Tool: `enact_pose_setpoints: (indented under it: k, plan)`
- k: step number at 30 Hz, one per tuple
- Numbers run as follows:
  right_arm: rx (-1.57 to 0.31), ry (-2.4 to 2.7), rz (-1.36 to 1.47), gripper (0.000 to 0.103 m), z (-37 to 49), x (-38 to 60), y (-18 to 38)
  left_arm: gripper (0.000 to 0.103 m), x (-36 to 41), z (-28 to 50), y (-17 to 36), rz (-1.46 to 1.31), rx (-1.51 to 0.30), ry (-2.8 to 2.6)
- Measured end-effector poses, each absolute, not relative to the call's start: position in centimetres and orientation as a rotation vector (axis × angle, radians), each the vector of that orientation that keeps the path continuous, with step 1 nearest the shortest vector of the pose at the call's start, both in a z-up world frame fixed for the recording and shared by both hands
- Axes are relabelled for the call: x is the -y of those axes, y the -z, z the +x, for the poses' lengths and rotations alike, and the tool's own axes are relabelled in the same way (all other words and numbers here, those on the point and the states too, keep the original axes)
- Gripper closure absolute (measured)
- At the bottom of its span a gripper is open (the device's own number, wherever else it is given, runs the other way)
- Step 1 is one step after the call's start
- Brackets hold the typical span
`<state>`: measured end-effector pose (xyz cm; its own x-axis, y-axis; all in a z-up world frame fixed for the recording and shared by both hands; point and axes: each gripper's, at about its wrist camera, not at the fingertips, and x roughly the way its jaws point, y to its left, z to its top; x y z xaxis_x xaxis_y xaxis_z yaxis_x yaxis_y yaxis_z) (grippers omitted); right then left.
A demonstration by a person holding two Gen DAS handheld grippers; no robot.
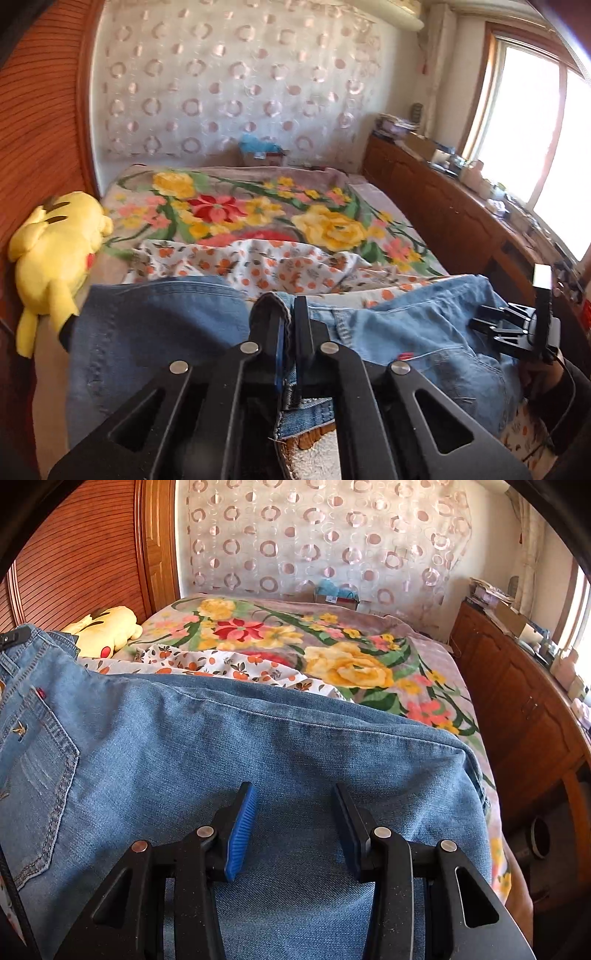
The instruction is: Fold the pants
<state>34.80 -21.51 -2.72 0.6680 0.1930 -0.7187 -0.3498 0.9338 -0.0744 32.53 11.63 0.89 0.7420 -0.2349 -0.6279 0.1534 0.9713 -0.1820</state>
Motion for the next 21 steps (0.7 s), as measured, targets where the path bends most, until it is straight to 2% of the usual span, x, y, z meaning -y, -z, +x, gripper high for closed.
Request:
enact_pose_setpoints:
  k: [7,11,16,17,19,21]
  plan:
    - [-0.782,-0.306,-0.211,0.057,34.9,21.5,2.8,0.097,-11.7,32.3,-0.1,-0.061,-0.736,0.181]
    - [-0.783,-0.307,-0.206,0.057,34.9,21.5,2.8,0.086,-11.4,31.3,-0.6,-0.024,-0.722,0.161]
    - [-0.78,-0.316,-0.17,0.057,34.8,22.0,2.5,0.064,-10.8,29.7,-1.7,-0.017,-0.701,0.193]
    - [-0.777,-0.315,-0.158,0.057,34.7,22.3,2.3,0.054,-10.5,29.3,-1.9,-0.008,-0.689,0.201]
    - [-0.771,-0.319,-0.133,0.057,34.7,23.0,1.8,0.047,-9.8,28.7,-2.6,0.011,-0.662,0.216]
    - [-0.758,-0.305,-0.124,0.056,34.8,24.0,1.2,0.031,-8.9,28.6,-3.2,0.024,-0.653,0.243]
